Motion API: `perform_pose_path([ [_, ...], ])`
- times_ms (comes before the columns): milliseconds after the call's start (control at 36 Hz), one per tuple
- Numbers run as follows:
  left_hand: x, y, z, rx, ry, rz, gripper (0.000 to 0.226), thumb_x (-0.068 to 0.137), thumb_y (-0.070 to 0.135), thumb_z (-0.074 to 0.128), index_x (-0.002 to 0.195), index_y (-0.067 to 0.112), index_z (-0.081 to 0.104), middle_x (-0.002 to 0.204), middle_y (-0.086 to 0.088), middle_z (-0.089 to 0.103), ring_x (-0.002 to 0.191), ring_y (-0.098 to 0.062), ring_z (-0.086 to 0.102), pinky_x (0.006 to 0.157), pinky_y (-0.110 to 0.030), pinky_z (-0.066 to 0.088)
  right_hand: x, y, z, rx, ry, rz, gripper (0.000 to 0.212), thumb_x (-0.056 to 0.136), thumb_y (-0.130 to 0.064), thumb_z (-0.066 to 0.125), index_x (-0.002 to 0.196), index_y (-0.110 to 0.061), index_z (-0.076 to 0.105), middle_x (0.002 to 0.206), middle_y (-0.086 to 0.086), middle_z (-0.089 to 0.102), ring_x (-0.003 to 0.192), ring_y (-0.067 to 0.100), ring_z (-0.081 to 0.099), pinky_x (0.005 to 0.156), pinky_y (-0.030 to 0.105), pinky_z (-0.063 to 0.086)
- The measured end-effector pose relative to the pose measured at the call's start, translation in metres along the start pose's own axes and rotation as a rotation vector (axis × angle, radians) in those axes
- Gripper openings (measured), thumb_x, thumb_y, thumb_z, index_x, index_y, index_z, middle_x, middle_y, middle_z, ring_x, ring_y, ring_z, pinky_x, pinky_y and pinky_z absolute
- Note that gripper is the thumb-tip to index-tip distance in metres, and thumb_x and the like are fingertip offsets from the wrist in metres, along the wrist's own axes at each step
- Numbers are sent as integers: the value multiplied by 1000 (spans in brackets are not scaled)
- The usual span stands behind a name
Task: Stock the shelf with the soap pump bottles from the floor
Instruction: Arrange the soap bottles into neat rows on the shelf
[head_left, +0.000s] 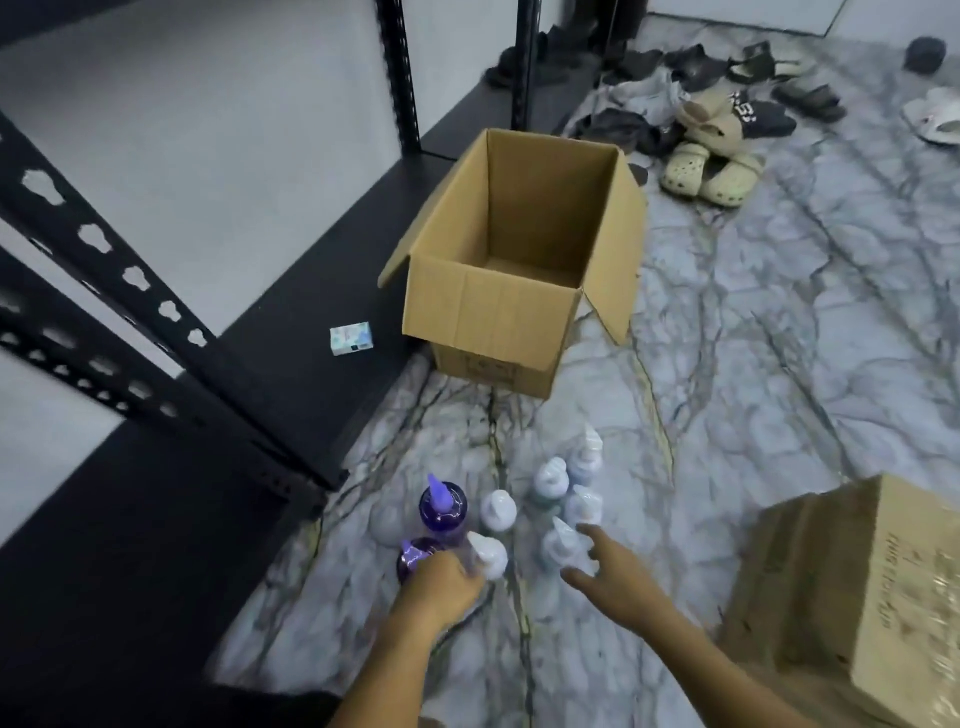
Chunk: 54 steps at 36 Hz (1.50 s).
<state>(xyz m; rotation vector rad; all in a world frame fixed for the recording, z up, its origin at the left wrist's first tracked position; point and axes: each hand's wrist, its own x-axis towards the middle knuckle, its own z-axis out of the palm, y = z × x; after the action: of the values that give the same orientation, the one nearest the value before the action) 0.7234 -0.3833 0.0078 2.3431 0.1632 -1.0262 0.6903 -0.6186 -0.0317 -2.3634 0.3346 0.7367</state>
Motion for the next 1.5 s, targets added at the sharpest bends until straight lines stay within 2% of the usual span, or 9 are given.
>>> perform_pose_path([
  [83, 8, -7, 19, -43, -25, -33, 25, 97, 30, 53, 109, 9, 58, 119, -15, 66, 110, -30, 61, 84, -29, 46, 6, 4, 11, 92, 12, -63, 70, 89, -41, 70, 149, -33, 34, 126, -8, 60, 118, 14, 58, 82, 22, 40],
  [222, 24, -12, 51, -151, 6, -16, 57, 93, 35, 63, 142, 17, 39, 136, -6, 58, 122, -26, 57, 92, -28, 44, 22, 10, 27, 188, 52, -80, 70, 82, -39, 76, 143, -31, 45, 128, -10, 62, 117, 14, 59, 91, 33, 48],
  [333, 35, -13, 65, -187, 80, 5, 79, 91, 30, 67, 154, 14, 23, 149, -6, 46, 132, -26, 48, 97, -26, 39, 36, 10, 38, 134, 112, -60, 56, 82, -30, 77, 133, -20, 54, 117, 1, 68, 109, 24, 63, 79, 30, 44],
  [500, 52, -20, 81, -269, 138, -11, 83, 88, 28, 71, 156, 19, 25, 147, -4, 49, 131, -23, 51, 102, -31, 43, 48, 21, 47, 131, 190, -71, 42, 80, -21, 79, 118, -13, 64, 99, 7, 72, 93, 28, 67, 75, 38, 50],
  [639, 69, -23, 82, -219, 167, -8, 74, 86, 29, 70, 152, 22, 36, 130, -6, 63, 114, -25, 62, 87, -32, 51, 55, 28, 51, 121, 187, -108, 40, 77, -24, 81, 113, -16, 65, 92, -1, 72, 85, 23, 69, 69, 36, 50],
  [806, 84, -29, 92, -233, 238, 11, 63, 82, 29, 76, 139, 19, 51, 119, -6, 69, 110, -29, 65, 82, -34, 53, 56, 29, 51, 122, 195, -116, 45, 80, -25, 79, 121, -25, 62, 96, -12, 68, 87, 17, 67, 68, 26, 42],
  [972, 83, -29, 94, -282, 281, 15, 45, 81, 21, 77, 124, 19, 63, 108, -4, 73, 102, -24, 67, 70, -16, 39, 55, 30, 54, 136, 208, -129, 52, 81, -22, 78, 130, -24, 59, 99, -5, 71, 85, 22, 68, 67, 27, 42],
  [1278, 70, -29, 89, -258, 234, 14, 51, 84, 29, 74, 132, 26, 59, 108, -2, 73, 101, -23, 68, 73, -28, 53, 51, 26, 54, 158, 200, -90, 51, 82, -21, 78, 130, -23, 60, 100, -5, 72, 87, 19, 67, 62, 11, 36],
  [1500, 47, -15, 60, -211, 215, 117, 58, 77, 28, 73, 132, 35, 55, 112, 4, 70, 102, -21, 66, 81, -32, 56, 47, 20, 41, 130, 128, -55, 47, 81, -20, 74, 126, -21, 60, 108, 2, 69, 102, 25, 65, 78, 29, 44],
])
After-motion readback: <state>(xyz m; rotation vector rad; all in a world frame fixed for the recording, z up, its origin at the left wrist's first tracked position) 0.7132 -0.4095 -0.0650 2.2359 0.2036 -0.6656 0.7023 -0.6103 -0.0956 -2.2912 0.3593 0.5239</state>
